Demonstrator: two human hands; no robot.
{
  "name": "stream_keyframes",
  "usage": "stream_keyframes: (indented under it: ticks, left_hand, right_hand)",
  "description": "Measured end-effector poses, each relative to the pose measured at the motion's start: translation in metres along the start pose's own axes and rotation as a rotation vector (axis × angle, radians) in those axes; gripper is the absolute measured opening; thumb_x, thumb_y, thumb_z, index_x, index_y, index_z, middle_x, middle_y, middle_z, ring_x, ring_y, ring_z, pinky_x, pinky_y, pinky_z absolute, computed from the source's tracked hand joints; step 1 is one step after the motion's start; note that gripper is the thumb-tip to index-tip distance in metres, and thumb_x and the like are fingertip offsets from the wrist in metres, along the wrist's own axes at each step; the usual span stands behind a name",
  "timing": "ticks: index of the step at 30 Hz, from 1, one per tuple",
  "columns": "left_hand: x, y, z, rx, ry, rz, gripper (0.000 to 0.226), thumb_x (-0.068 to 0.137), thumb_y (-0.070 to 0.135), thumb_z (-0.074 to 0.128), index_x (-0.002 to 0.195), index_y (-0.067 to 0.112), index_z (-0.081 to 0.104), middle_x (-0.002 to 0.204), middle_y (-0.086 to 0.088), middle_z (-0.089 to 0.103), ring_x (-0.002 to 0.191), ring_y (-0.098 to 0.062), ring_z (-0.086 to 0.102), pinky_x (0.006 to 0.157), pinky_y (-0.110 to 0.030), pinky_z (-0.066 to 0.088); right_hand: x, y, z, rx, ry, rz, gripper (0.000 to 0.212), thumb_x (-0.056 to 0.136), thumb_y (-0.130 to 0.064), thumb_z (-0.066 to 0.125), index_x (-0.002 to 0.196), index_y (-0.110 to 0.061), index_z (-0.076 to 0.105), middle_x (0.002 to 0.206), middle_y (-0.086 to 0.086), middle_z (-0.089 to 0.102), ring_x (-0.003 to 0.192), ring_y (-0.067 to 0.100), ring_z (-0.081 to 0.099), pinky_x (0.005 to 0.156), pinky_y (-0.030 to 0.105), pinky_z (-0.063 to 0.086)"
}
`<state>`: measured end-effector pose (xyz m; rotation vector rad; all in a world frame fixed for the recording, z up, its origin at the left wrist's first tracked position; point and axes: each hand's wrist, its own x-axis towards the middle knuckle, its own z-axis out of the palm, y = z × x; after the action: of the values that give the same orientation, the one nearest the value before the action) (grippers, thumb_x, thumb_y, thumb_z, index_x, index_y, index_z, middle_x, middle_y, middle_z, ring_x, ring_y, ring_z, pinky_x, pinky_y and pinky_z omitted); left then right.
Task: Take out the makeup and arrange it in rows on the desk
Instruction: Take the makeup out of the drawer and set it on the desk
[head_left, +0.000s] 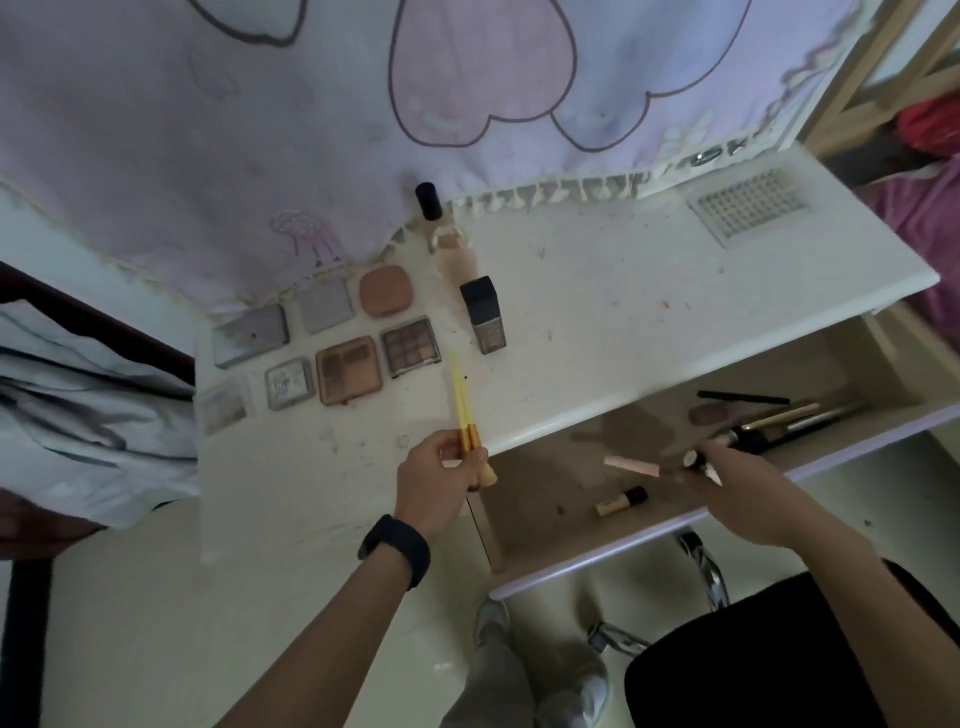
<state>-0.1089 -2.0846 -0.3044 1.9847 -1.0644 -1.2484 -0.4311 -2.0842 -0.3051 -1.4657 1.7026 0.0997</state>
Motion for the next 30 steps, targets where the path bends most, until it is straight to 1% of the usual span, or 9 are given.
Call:
stream_keyframes:
  ticks: [4,8,11,13,19,23,25,28,30]
  left_hand:
    - [0.015,0.018,0.001,-0.073,0.013,-0.070,0.029,0.089,0.019,0.074,0.115,0.012,0.063,0.104,-0.004,0.071,0.080,-0.012,0.070,0.056,-0.013,0.053]
    - [0.029,0.030,0.005,-0.097,-0.003,-0.101,0.034,0.086,0.020,0.077,0.114,0.012,0.058,0.100,-0.005,0.070,0.073,-0.018,0.073,0.056,-0.023,0.058]
    - [0.036,0.033,0.009,0.045,0.055,-0.086,0.027,0.087,0.033,0.075,0.101,0.020,0.055,0.090,-0.005,0.072,0.063,-0.019,0.074,0.060,-0.034,0.062]
    - [0.042,0.031,0.010,0.173,0.080,-0.050,0.022,0.089,0.039,0.069,0.095,0.025,0.053,0.084,-0.002,0.073,0.062,-0.020,0.073,0.065,-0.039,0.063]
    - [0.054,0.029,0.010,0.431,0.120,0.019,0.021,0.091,0.046,0.057,0.095,0.027,0.051,0.082,0.002,0.073,0.069,-0.024,0.071,0.071,-0.040,0.061]
    - [0.060,0.031,0.007,0.424,0.095,0.015,0.019,0.090,0.047,0.059,0.095,0.030,0.050,0.084,0.005,0.072,0.071,-0.023,0.071,0.071,-0.040,0.060]
    - [0.062,0.038,0.004,0.467,0.073,0.029,0.021,0.092,0.047,0.059,0.097,0.027,0.053,0.086,0.006,0.071,0.076,-0.019,0.069,0.073,-0.035,0.058]
    - [0.067,0.050,-0.008,0.617,0.067,0.079,0.023,0.095,0.050,0.055,0.097,0.027,0.059,0.090,0.007,0.068,0.080,-0.015,0.063,0.067,-0.027,0.049]
    - [0.077,0.065,-0.025,0.760,0.096,0.172,0.023,0.098,0.047,0.049,0.097,0.027,0.060,0.087,0.007,0.064,0.076,-0.014,0.060,0.060,-0.026,0.047]
  right_hand:
    - [-0.024,-0.016,0.029,0.514,0.208,-0.043,0.023,0.097,-0.042,0.058,0.094,-0.020,0.064,0.081,0.002,0.066,0.075,0.021,0.060,0.067,0.034,0.043]
    - [-0.026,-0.036,0.060,0.895,0.253,-0.034,0.014,0.098,-0.029,0.062,0.097,-0.019,0.071,0.079,0.001,0.070,0.079,0.016,0.064,0.076,0.034,0.048]
    - [-0.024,-0.054,0.070,1.049,0.285,-0.021,0.015,0.100,-0.019,0.058,0.098,-0.009,0.069,0.074,-0.004,0.067,0.069,0.005,0.061,0.068,0.023,0.051]
    - [-0.022,-0.064,0.071,1.128,0.312,-0.003,0.014,0.100,-0.016,0.058,0.097,-0.008,0.068,0.073,-0.005,0.067,0.069,0.006,0.061,0.062,0.019,0.052]
    - [-0.014,-0.078,0.064,1.140,0.357,-0.005,0.013,0.100,-0.016,0.058,0.096,-0.009,0.068,0.074,-0.003,0.068,0.072,0.012,0.061,0.065,0.025,0.050]
    - [-0.005,-0.081,0.057,1.112,0.380,0.013,0.014,0.099,-0.021,0.060,0.099,-0.010,0.070,0.076,-0.003,0.071,0.075,0.014,0.065,0.067,0.027,0.052]
    - [0.001,-0.086,0.049,1.092,0.402,0.002,0.014,0.099,-0.023,0.060,0.099,-0.012,0.070,0.076,-0.004,0.071,0.074,0.012,0.066,0.068,0.025,0.054]
    - [0.019,-0.100,0.033,0.987,0.457,0.001,0.017,0.098,-0.033,0.062,0.104,-0.018,0.068,0.088,-0.004,0.073,0.081,0.012,0.069,0.075,0.027,0.055]
    - [0.040,-0.115,0.020,0.861,0.498,0.001,0.018,0.099,-0.036,0.058,0.106,-0.021,0.065,0.093,-0.007,0.072,0.084,0.011,0.069,0.074,0.028,0.054]
